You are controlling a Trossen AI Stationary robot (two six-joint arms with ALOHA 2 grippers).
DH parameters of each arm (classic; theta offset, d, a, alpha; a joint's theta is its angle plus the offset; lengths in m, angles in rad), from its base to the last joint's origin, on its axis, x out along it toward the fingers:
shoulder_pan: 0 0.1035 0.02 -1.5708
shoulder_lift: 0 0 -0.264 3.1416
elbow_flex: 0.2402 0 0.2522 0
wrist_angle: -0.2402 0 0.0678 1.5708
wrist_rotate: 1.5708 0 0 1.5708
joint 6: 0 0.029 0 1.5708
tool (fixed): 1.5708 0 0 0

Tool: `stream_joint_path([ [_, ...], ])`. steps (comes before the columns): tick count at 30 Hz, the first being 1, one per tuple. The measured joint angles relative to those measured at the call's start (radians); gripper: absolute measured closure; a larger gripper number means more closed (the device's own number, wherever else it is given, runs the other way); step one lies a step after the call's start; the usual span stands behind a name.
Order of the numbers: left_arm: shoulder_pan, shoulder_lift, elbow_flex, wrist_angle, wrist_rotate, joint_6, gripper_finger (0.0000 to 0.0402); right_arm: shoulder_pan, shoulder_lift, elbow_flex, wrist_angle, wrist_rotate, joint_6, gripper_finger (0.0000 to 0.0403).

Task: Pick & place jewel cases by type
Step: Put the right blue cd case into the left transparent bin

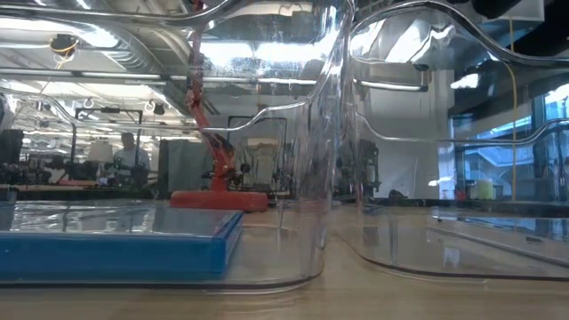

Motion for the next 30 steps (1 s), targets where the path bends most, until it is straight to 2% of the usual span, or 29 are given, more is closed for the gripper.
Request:
stream_joint_path([
  [3, 0.000, 0.000, 0.000, 0.000, -0.002, 0.001, 0.0358, 0.000, -0.001, 0.000, -0.003, -0.001, -0.042, 0.0357],
  [7, -0.004, 0.000, 0.000, -0.004, -0.035, 0.001, 0.0350, 0.000, -0.003, 0.000, -0.022, -0.013, -0.067, 0.0347],
  [11, -0.016, 0.000, 0.000, -0.026, -0.121, 0.001, 0.0344, 0.000, -0.003, 0.000, -0.058, -0.020, -0.046, 0.0315],
  [15, -0.025, -0.003, 0.000, -0.056, -0.144, -0.001, 0.0357, 0.000, -0.003, 0.000, -0.130, -0.004, -0.041, 0.0280],
  [19, -0.041, -0.004, 0.000, -0.059, -0.197, -0.002, 0.0359, -0.001, -0.011, 0.000, -0.223, 0.065, -0.042, 0.0253],
  [25, -0.090, -0.005, 0.000, -0.118, -0.361, -0.016, 0.0348, 0.000, -0.128, 0.000, -0.548, 0.245, -0.100, 0.0240],
  [30, -0.120, -0.006, 0.000, -0.220, -0.392, -0.174, 0.0357, -0.001, -0.257, 0.000, -0.788, 0.370, -0.093, 0.0242],
])
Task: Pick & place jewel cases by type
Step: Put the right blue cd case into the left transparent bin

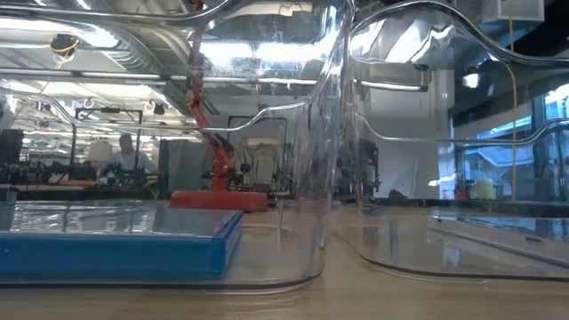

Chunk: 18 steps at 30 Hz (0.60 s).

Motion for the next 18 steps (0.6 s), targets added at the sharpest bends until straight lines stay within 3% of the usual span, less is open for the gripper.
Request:
stream_joint_path([
  [7, -0.023, -0.019, 0.000, -0.305, 0.063, -0.495, 0.0348, 0.000, -0.129, 0.000, -0.359, 0.051, 0.136, 0.0240],
  [13, -0.024, -0.020, 0.000, -0.449, 0.264, -0.844, 0.0353, 0.000, -0.128, 0.000, -0.649, 0.054, 0.268, 0.0240],
  [18, -0.031, -0.020, 0.000, -0.544, 0.392, -1.083, 0.0357, 0.000, -0.088, 0.000, -0.803, 0.152, 0.373, 0.0240],
])
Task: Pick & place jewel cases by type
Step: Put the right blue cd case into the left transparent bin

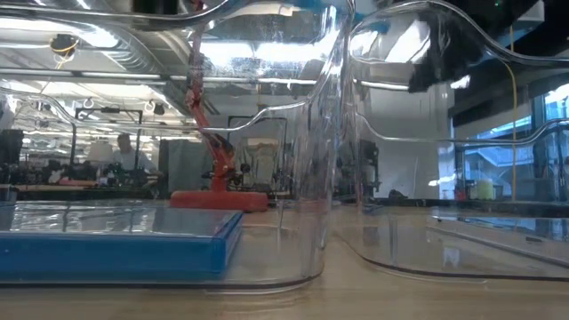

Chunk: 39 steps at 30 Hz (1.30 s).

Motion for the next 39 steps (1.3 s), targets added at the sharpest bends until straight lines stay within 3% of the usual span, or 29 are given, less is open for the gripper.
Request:
stream_joint_path([
  [7, -0.071, 0.000, 0.000, -0.162, 0.026, -0.288, 0.0349, 0.000, 0.085, 0.000, -0.058, 0.225, 0.073, 0.0240],
  [14, -0.210, 0.000, 0.000, -0.195, -0.056, -0.494, 0.0356, 0.000, 0.190, -0.001, -0.020, 0.356, 0.072, 0.0240],
  [22, -0.356, 0.005, 0.000, -0.249, -0.172, -0.720, 0.0352, 0.000, 0.278, -0.001, 0.077, 0.367, 0.070, 0.0240],
  [28, -0.400, 0.049, 0.000, -0.275, -0.160, -0.793, 0.0353, 0.000, 0.300, -0.001, 0.107, 0.367, 0.068, 0.0240],
  [39, -0.354, 0.148, 0.000, -0.265, -0.032, -0.842, 0.0346, 0.000, 0.300, -0.001, 0.215, 0.367, -0.014, 0.0240],
])
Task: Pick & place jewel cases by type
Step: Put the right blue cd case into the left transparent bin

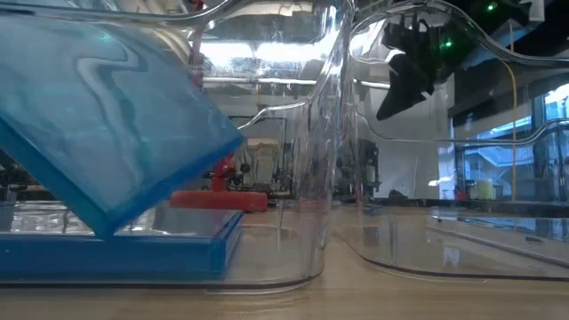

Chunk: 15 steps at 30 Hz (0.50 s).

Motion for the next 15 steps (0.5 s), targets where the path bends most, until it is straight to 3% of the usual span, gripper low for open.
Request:
stream_joint_path([
  [15, 0.037, 0.007, 0.000, 0.004, 0.099, 0.003, 0.0335, 0.000, 0.000, 0.000, 0.012, 0.000, -0.060, 0.0240],
])
